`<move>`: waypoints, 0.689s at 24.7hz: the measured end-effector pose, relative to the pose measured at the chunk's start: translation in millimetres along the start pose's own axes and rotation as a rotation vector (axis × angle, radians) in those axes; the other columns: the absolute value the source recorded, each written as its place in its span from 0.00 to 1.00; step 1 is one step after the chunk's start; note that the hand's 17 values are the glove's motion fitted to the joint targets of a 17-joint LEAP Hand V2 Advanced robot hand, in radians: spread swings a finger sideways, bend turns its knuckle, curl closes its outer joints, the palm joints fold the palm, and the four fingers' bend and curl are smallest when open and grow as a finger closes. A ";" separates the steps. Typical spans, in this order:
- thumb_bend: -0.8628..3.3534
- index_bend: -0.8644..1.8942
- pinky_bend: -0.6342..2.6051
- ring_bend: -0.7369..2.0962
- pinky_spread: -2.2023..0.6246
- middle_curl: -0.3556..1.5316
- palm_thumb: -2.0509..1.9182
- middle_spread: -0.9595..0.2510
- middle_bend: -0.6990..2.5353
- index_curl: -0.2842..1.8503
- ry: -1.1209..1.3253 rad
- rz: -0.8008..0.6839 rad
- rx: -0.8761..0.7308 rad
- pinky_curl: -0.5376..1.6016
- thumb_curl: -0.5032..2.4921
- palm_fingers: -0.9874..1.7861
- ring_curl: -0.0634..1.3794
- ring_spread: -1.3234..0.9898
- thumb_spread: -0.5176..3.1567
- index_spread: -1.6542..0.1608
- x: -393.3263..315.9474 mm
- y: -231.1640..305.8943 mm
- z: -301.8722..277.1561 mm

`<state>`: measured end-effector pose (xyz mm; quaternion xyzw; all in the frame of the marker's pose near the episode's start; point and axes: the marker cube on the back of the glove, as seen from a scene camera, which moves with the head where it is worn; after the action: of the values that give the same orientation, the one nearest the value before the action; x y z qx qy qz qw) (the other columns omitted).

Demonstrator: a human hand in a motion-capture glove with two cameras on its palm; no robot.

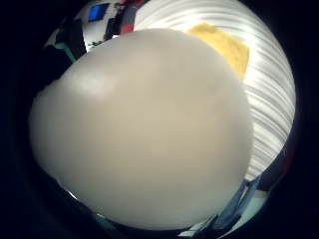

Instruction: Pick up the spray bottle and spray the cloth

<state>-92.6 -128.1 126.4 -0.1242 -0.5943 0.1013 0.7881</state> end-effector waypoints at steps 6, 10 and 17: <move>0.22 0.45 0.24 0.44 0.81 0.49 0.83 0.78 0.36 0.41 0.064 0.327 -0.098 0.37 0.42 0.72 0.39 0.54 0.44 0.84 50.7 -32.3 3.1; 0.22 0.44 0.24 0.44 0.80 0.50 0.83 0.78 0.36 0.41 0.196 0.730 -0.194 0.38 0.42 0.72 0.40 0.54 0.44 0.84 111.6 -34.8 -1.7; 0.23 0.44 0.24 0.44 0.80 0.50 0.83 0.78 0.35 0.41 0.313 0.981 -0.292 0.38 0.43 0.73 0.41 0.54 0.44 0.84 167.1 -16.5 -15.2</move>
<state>-32.1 -93.6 280.0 -0.5094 -0.3497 0.3541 0.7020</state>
